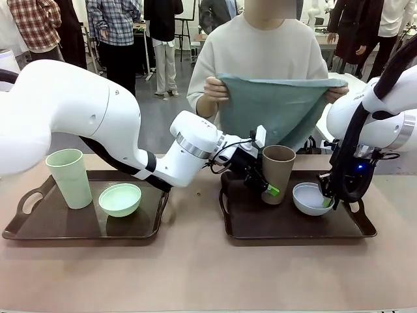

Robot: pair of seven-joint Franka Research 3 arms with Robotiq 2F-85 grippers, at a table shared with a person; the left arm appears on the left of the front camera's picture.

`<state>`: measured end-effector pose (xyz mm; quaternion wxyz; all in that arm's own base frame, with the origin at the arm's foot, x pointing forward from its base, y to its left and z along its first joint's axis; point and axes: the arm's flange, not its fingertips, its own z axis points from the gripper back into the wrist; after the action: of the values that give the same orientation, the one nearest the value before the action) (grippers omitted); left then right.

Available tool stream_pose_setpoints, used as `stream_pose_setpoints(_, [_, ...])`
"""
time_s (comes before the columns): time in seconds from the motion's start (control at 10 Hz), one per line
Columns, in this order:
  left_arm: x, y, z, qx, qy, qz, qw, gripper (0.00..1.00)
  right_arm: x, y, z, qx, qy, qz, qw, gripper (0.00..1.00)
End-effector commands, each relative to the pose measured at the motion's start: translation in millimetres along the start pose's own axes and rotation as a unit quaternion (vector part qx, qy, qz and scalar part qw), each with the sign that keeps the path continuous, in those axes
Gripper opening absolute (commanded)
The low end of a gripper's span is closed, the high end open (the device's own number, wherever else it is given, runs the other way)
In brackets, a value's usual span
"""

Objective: Set up a tray with a mat and arrange the tableware.
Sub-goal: Pick up the Picnic Bowl and Reusable plastic cup from the Handle tray in front of the human's position and hold them in the air.

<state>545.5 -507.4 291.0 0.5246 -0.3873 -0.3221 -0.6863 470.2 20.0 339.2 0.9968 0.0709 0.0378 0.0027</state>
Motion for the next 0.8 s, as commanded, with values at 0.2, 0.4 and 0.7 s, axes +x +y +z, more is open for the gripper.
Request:
stream_pose_setpoints(0.2, [8, -16, 20, 0.009, 0.006, 0.008, 1.000, 0.26, 3, -2, 2, 0.014, -0.007, 0.003, 1.000, 0.00])
stream_pose_setpoints(0.4, [16, -31, 42, 0.015, 0.024, 0.025, 0.999, 0.23, -3, -4, 17, 0.019, -0.003, -0.013, 1.000, 0.00])
stream_pose_setpoints(0.7, [49, -70, 84, 0.016, 0.014, 0.062, 0.998, 0.23, -21, 3, 79, 0.034, -0.027, 0.009, 0.999, 0.00])
